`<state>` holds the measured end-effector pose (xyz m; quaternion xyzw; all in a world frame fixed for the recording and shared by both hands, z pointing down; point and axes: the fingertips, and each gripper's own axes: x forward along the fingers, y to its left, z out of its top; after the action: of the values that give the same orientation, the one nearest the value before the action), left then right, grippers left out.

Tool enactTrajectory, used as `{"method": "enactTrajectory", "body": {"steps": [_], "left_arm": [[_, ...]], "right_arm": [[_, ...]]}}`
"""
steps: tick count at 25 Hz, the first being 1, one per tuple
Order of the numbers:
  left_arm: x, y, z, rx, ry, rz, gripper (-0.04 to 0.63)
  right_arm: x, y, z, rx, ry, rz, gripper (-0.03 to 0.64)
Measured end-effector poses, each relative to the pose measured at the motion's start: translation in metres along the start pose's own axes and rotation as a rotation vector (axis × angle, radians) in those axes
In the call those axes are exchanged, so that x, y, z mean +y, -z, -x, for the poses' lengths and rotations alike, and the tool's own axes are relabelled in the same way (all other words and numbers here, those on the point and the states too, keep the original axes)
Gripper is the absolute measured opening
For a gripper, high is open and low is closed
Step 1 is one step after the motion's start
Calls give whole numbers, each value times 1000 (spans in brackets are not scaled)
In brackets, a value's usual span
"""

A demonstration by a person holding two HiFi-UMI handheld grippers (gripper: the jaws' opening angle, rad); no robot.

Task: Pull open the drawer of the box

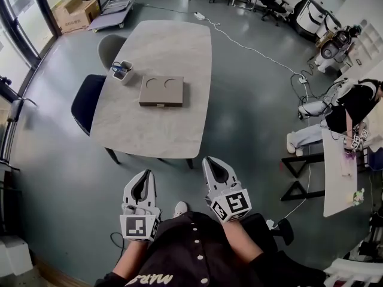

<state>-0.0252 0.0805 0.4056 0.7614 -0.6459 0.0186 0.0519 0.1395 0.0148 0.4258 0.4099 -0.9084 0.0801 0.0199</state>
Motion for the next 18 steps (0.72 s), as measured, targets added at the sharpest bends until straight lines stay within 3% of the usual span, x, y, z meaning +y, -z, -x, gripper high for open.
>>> {"method": "enactTrajectory", "body": {"steps": [11, 18], "left_arm": [[7, 0, -16, 25, -20, 6, 17], [19, 7, -35, 38, 10, 13, 17]], "right_arm": [[-9, -2, -19, 6, -20, -17, -3], [-13, 7, -36, 30, 5, -25, -3]]}}
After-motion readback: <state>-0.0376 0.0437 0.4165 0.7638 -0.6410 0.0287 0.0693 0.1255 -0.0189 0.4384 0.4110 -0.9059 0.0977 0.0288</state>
